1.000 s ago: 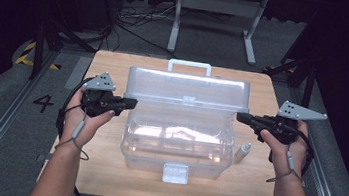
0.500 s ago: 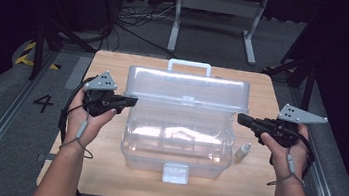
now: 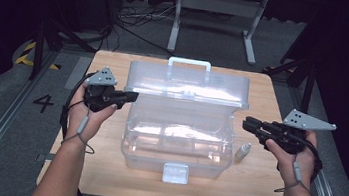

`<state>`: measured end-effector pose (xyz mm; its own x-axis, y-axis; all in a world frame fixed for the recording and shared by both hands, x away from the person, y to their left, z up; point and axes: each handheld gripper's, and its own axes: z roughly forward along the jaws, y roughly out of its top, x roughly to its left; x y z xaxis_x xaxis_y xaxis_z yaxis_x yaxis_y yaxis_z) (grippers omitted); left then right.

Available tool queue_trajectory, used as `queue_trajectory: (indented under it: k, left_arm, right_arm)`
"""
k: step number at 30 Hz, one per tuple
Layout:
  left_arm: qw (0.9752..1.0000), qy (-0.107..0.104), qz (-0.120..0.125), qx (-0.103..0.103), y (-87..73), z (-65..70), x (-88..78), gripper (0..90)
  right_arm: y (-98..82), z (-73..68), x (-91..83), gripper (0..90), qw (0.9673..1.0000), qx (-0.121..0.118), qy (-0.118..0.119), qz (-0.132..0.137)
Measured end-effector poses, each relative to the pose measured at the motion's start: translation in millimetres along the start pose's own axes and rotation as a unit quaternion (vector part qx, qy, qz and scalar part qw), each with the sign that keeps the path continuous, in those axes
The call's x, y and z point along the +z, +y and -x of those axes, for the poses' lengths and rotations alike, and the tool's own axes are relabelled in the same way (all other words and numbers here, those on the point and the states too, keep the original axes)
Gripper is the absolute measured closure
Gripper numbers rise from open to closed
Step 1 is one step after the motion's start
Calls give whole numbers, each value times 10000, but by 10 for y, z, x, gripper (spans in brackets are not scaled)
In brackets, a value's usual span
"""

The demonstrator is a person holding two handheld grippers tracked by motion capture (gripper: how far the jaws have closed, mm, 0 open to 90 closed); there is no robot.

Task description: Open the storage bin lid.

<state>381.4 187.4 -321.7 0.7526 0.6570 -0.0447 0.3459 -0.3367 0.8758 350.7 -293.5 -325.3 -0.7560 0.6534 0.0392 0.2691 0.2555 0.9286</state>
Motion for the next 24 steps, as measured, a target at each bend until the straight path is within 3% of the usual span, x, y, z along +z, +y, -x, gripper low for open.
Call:
queue_trajectory:
  k: [9,15,24]
  left_arm:
    - [10000,3,9,12,35,-29,12,883]
    - [10000,-4,30,22,63,-51,25,880]
    - [10000,-63,77,-3,69,-76,31,880]
  right_arm:
    - [10,-9,-30,593,9987,91,-472,145]
    - [96,41,50,488,9957,35,-895,224]
    - [211,56,261,444,9939,-86,-1062,274]
